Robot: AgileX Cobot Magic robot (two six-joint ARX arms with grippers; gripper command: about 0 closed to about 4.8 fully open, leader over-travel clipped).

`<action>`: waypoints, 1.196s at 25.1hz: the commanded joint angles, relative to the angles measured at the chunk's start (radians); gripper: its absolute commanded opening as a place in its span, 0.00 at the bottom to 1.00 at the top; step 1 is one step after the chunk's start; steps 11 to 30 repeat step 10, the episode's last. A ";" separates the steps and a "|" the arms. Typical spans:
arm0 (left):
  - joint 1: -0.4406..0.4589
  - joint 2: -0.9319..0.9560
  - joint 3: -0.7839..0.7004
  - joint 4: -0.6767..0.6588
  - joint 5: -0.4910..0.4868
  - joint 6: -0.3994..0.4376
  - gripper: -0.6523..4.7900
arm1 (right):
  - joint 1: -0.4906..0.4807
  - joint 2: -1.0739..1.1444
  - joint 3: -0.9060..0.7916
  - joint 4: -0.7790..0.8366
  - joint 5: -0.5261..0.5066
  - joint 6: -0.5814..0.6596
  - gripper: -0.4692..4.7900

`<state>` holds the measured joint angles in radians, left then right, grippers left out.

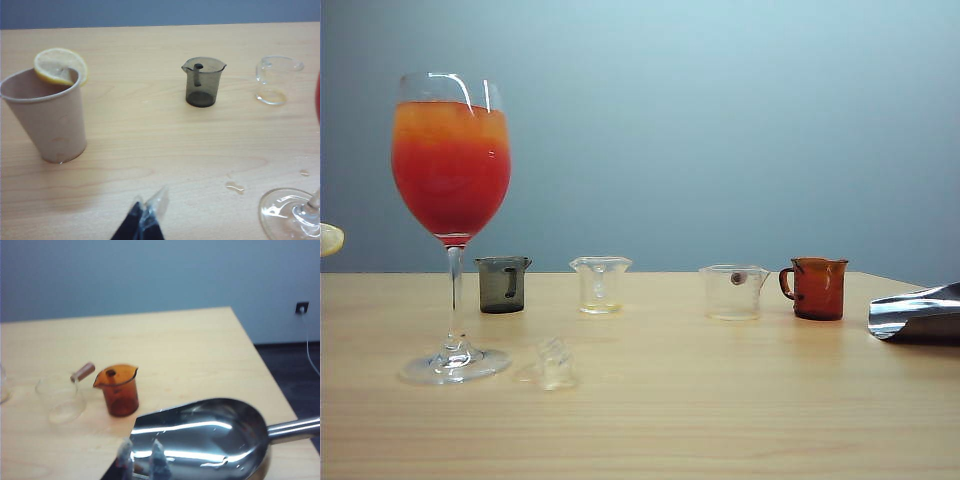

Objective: Pick up the fourth measuring cup from the left, pour the grenadine inside into the goblet, and finally put the measuring cup back in its original place.

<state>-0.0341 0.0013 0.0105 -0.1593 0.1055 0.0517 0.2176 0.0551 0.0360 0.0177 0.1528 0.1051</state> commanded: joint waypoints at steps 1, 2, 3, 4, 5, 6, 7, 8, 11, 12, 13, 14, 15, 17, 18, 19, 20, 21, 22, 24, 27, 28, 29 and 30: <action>-0.001 0.000 -0.001 0.010 0.004 0.000 0.12 | -0.083 -0.056 -0.035 -0.013 -0.043 -0.002 0.19; -0.001 0.000 -0.001 0.010 0.004 0.000 0.12 | -0.123 -0.053 -0.035 -0.042 -0.047 -0.001 0.19; -0.001 0.000 -0.001 0.010 0.004 0.000 0.12 | -0.145 -0.053 -0.035 -0.057 -0.041 -0.001 0.19; 0.000 0.001 -0.001 0.010 0.004 0.000 0.12 | -0.174 -0.053 -0.035 -0.076 -0.040 -0.001 0.19; 0.000 0.001 -0.001 0.010 0.004 0.000 0.12 | -0.186 -0.053 -0.035 -0.082 -0.039 -0.001 0.19; 0.000 0.001 -0.001 0.010 0.005 0.000 0.12 | -0.193 -0.053 -0.035 -0.091 -0.039 -0.001 0.19; 0.000 0.001 -0.001 0.011 0.005 0.000 0.12 | -0.192 -0.053 -0.035 -0.092 -0.039 -0.001 0.19; 0.000 0.001 -0.001 0.010 0.005 0.000 0.12 | -0.187 -0.053 -0.035 -0.092 -0.040 -0.001 0.19; 0.000 0.001 -0.001 0.011 0.005 0.000 0.12 | -0.186 -0.053 -0.035 -0.092 -0.040 -0.001 0.19; 0.000 0.001 -0.001 0.011 0.005 0.000 0.12 | -0.186 -0.053 -0.035 -0.092 -0.040 -0.001 0.19; 0.000 0.001 -0.001 0.011 0.005 0.000 0.12 | -0.186 -0.053 -0.035 -0.092 -0.040 -0.001 0.19; 0.000 0.001 -0.001 0.011 0.005 0.000 0.12 | -0.186 -0.053 -0.035 -0.092 -0.040 -0.001 0.19; 0.000 0.001 -0.001 0.011 0.005 0.000 0.12 | -0.186 -0.053 -0.035 -0.092 -0.040 -0.001 0.19; 0.000 0.001 -0.001 0.011 0.005 0.000 0.12 | -0.186 -0.053 -0.035 -0.092 -0.040 -0.001 0.19; 0.000 0.001 -0.001 0.011 0.005 0.000 0.12 | -0.186 -0.053 -0.035 -0.092 -0.040 -0.001 0.19; 0.000 0.001 -0.001 0.011 0.005 0.000 0.12 | -0.186 -0.053 -0.035 -0.092 -0.040 -0.001 0.19; 0.000 0.001 -0.001 0.011 0.005 0.000 0.12 | -0.186 -0.053 -0.035 -0.092 -0.040 -0.001 0.19; 0.000 0.001 -0.001 0.011 0.005 0.000 0.12 | -0.186 -0.053 -0.035 -0.092 -0.040 -0.001 0.19; 0.000 0.001 -0.001 0.011 0.005 0.000 0.12 | -0.186 -0.053 -0.035 -0.092 -0.040 -0.001 0.19; 0.000 0.001 -0.001 0.011 0.005 0.000 0.12 | -0.186 -0.053 -0.035 -0.092 -0.040 -0.001 0.19; 0.000 0.001 -0.001 0.011 0.005 0.000 0.12 | -0.186 -0.053 -0.035 -0.092 -0.040 -0.001 0.19; 0.000 0.001 -0.001 0.011 0.005 0.000 0.12 | -0.186 -0.053 -0.035 -0.092 -0.040 -0.001 0.19; 0.000 0.001 -0.001 0.011 0.005 0.000 0.12 | -0.186 -0.053 -0.035 -0.092 -0.040 -0.001 0.19; 0.000 0.001 -0.001 0.011 0.005 0.000 0.12 | -0.186 -0.053 -0.035 -0.092 -0.040 -0.001 0.19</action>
